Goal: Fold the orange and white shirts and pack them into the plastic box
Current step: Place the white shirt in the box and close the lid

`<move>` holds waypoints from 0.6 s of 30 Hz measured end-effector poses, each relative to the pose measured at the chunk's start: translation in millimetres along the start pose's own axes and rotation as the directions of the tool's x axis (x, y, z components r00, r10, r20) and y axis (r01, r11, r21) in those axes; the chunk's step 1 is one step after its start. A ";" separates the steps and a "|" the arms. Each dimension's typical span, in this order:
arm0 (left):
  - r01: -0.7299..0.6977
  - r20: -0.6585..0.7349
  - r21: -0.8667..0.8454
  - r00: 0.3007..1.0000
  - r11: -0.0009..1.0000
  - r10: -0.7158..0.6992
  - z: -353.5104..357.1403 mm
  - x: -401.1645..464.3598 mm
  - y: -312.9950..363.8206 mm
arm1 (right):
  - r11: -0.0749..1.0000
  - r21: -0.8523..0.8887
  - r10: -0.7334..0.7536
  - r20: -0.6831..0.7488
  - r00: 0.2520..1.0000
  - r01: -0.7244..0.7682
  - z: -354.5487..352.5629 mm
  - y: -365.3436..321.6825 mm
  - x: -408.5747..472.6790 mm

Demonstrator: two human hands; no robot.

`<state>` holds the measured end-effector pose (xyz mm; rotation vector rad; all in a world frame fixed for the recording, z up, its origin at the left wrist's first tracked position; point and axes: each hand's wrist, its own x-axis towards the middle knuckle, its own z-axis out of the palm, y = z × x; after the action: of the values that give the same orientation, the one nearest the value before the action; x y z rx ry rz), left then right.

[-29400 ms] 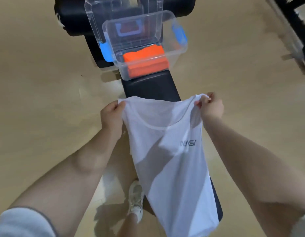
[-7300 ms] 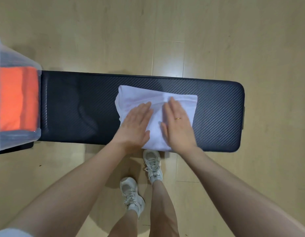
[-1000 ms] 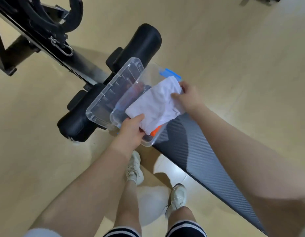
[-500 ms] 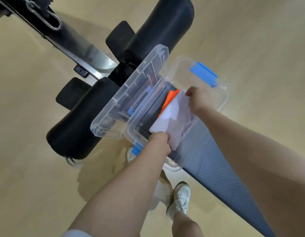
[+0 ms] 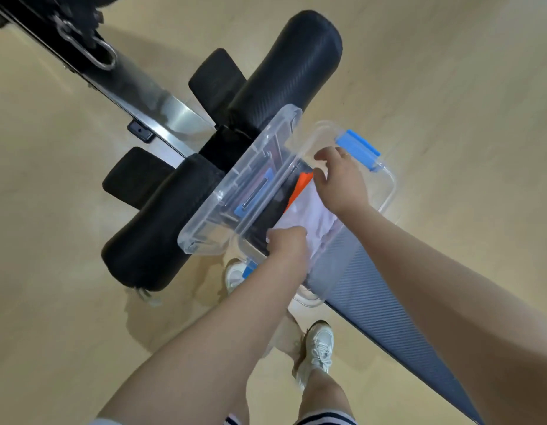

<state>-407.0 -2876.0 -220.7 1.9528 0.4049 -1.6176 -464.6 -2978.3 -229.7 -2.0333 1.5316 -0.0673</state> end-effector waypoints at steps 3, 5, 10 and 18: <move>-0.357 0.029 0.135 0.934 0.924 0.357 -31.6 -31.4 20.1 | 0.946 0.306 0.094 0.063 0.994 -0.109 -12.4 -50.6 -8.2; -0.591 0.119 0.215 0.806 0.778 0.580 -55.7 -46.5 32.2 | 0.851 0.433 0.207 0.245 0.947 -0.298 -12.9 -77.8 -10.7; -0.694 0.281 0.711 0.428 0.114 0.859 -96.3 -50.1 56.0 | 0.595 0.573 0.316 0.479 0.819 -0.564 -5.1 -111.3 -20.7; -0.621 0.280 0.735 0.644 0.272 0.712 -110.6 -27.2 74.2 | 0.442 0.641 0.353 0.519 0.778 -0.628 -6.6 -122.6 -26.0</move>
<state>-283.3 -2865.7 -165.2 2.2887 -1.2404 -1.1174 -370.1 -2937.4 -158.0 -0.7720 1.4543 -0.1522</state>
